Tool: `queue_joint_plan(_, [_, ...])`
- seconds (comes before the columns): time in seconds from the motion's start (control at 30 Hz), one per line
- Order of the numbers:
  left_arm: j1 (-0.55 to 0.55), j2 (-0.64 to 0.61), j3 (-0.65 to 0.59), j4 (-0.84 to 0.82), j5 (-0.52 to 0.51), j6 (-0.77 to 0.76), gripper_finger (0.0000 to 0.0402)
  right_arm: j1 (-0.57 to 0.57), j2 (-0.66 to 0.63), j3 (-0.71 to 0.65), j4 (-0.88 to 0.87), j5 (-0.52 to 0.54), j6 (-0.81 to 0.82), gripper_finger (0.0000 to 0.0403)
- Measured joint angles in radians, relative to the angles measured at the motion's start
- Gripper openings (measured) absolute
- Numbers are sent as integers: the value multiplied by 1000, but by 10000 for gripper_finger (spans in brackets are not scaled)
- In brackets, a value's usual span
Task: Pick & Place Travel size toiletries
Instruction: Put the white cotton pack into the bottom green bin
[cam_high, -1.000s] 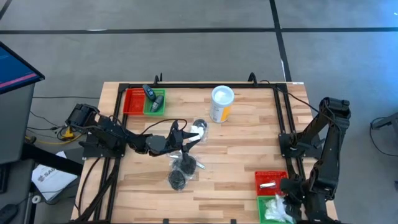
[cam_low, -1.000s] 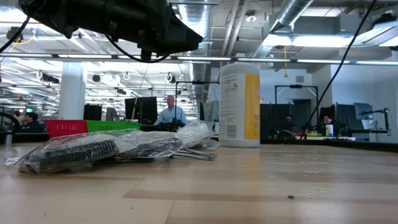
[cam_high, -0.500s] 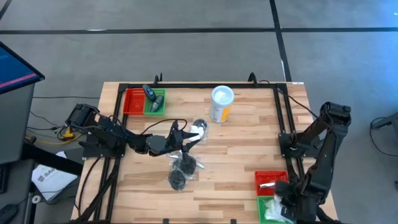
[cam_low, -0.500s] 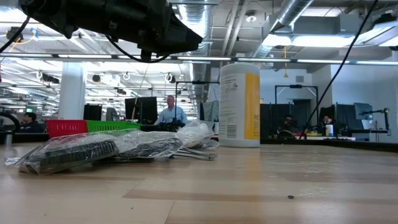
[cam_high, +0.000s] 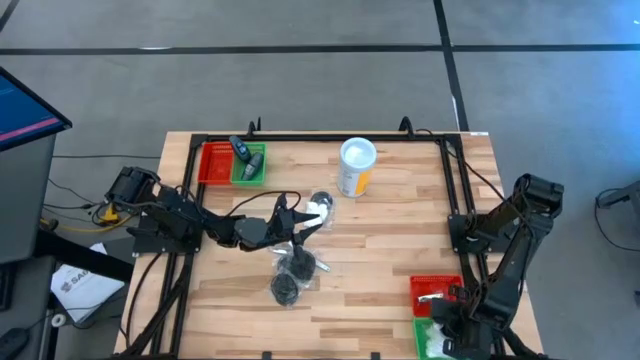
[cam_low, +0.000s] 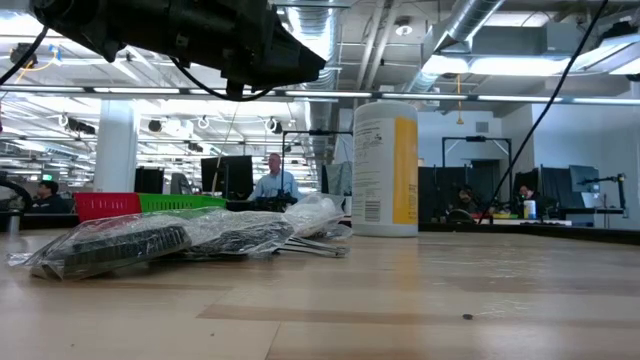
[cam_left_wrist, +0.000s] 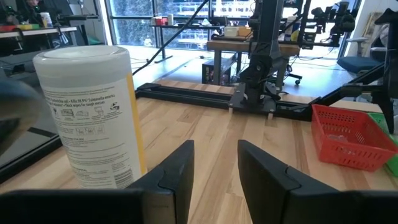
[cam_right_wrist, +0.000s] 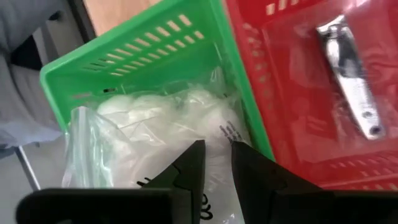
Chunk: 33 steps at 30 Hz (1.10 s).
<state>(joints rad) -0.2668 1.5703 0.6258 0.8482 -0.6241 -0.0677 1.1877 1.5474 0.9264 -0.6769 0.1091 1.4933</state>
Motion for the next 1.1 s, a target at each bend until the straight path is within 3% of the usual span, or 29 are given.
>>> queue_joint_plan(0.5, [0, 0, 0, -3, 0, 2, 113, -21, -41, 0, -74, 12, -16, 71])
queue_joint_plan(0.67, [0, 0, 0, -3, 0, 3, 113, -32, -110, 16, -74, 14, -27, 71])
queue_joint_plan(1.1, [6, 0, 0, -4, 0, 15, 113, -80, -254, 17, -115, 221, -133, 71])
